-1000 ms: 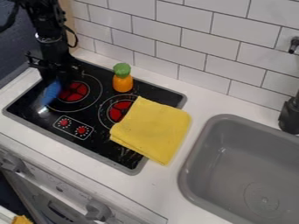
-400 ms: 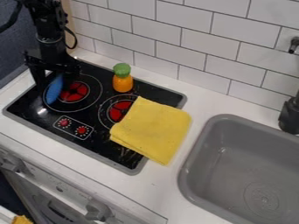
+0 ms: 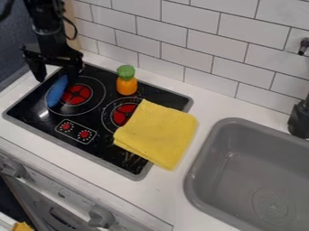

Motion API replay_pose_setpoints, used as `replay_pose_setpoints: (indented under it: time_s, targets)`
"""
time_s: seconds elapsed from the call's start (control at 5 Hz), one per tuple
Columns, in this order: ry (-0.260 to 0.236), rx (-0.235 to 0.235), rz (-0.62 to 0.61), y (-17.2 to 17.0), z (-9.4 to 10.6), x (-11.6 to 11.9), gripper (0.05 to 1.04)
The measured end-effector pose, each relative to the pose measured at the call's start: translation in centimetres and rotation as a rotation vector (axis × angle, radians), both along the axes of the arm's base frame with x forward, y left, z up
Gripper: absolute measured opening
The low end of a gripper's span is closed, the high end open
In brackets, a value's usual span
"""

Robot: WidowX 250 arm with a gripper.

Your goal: Move the blue spoon to the left burner

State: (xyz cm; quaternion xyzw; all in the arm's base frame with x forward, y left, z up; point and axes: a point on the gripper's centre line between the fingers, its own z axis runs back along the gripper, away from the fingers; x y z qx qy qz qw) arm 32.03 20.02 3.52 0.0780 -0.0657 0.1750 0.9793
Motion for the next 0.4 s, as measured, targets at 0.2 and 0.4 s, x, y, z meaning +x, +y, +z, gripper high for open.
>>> replay_pose_setpoints:
  time_s: [0.2,0.4]
  targets:
    - [-0.062,-0.001,0.005,0.07,2.61,0.53,1.0]
    - [-0.069,0.001,0.009,0.1,2.91,0.61,1.0]
